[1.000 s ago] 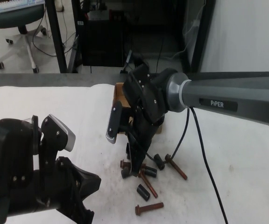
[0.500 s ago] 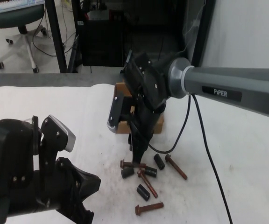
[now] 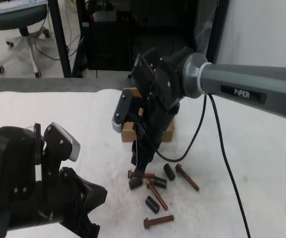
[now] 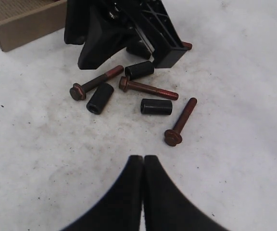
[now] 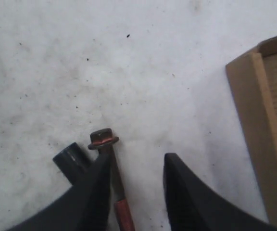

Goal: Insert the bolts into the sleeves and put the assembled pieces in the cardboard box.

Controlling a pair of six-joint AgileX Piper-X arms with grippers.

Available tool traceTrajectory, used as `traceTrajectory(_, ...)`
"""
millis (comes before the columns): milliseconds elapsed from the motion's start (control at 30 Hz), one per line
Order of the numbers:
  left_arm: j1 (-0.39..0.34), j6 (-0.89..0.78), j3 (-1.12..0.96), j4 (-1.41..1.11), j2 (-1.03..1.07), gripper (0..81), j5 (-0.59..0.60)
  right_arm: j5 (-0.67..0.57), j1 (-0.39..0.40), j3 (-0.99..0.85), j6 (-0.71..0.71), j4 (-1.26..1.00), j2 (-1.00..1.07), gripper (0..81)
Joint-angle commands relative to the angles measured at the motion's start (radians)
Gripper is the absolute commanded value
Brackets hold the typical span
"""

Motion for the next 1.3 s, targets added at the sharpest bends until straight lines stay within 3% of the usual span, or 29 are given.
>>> traceTrajectory(0,-0.004,0.003,0.000,0.001,-0.013,0.3,0.001,-0.015,-0.004,0.015,0.000,-0.029,-0.007,34.2)
traceTrajectory(1267,-0.004,0.003,0.000,0.004,-0.013,0.3,0.001,0.026,0.039,0.060,-0.105,-0.067,0.045,32.8)
